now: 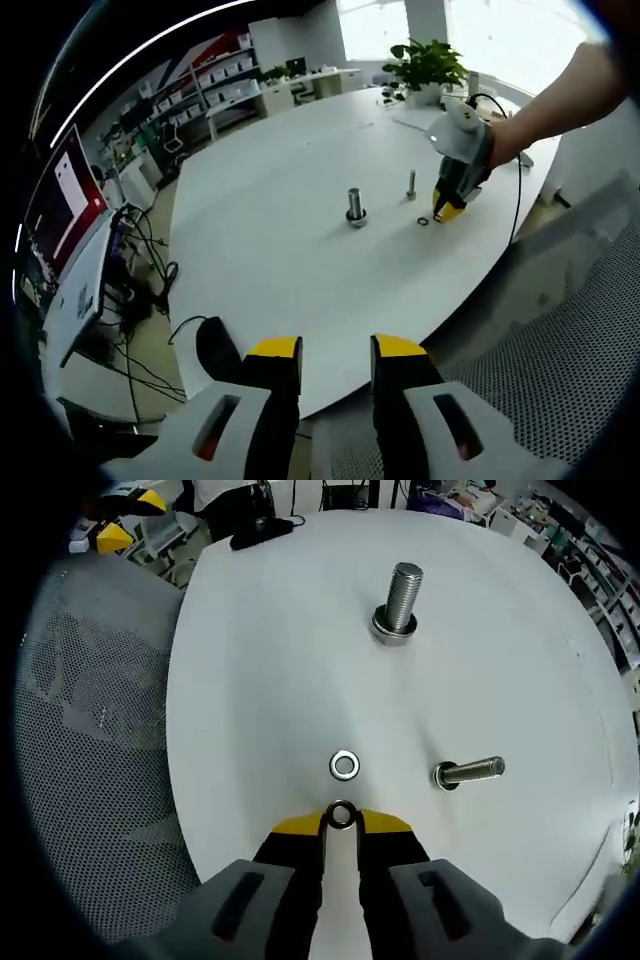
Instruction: Place the washer onto the threaded stud by aligning its center hole with the stud, sliding it down to the base, and recovering from edge contact or off-axis alignment until the washer reaches the visible bottom stop.
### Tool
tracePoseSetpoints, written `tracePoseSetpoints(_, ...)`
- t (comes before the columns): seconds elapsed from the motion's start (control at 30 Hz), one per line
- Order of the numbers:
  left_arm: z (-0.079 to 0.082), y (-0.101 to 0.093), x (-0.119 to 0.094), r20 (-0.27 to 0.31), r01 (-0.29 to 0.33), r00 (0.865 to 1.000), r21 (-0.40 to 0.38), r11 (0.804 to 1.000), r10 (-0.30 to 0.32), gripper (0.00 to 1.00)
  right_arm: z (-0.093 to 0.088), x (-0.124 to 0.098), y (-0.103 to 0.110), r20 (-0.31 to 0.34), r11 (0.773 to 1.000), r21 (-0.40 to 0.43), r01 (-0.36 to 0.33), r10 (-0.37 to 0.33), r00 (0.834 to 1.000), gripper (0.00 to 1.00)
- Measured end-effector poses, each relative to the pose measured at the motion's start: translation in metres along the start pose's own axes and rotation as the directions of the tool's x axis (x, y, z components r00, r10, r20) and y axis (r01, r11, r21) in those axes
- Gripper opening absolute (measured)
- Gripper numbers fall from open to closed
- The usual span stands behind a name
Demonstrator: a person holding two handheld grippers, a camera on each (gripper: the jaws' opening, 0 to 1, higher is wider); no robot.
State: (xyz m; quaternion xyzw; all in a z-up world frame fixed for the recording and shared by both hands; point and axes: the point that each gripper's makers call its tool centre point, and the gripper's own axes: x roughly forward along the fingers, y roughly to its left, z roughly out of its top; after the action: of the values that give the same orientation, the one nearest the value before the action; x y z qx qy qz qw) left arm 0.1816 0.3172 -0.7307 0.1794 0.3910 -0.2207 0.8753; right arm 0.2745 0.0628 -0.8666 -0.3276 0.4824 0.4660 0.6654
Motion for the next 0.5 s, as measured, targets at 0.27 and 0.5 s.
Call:
tracePoseSetpoints(0.27,0.0,0.001,-0.001,-0.002,-0.008,1.0,-0.003,1.0,0.008,0.25,0.003,-0.008,-0.005,0.053,0.996,0.085,-0.004,0.0,0.999,0.13)
tracePoseSetpoints(0.5,0.002,0.003,-0.002,0.009,-0.015,1.0,-0.009,1.0,0.016,0.25,0.008,-0.027,-0.023,0.108,0.984,0.176,0.011,-0.03,0.994,0.13)
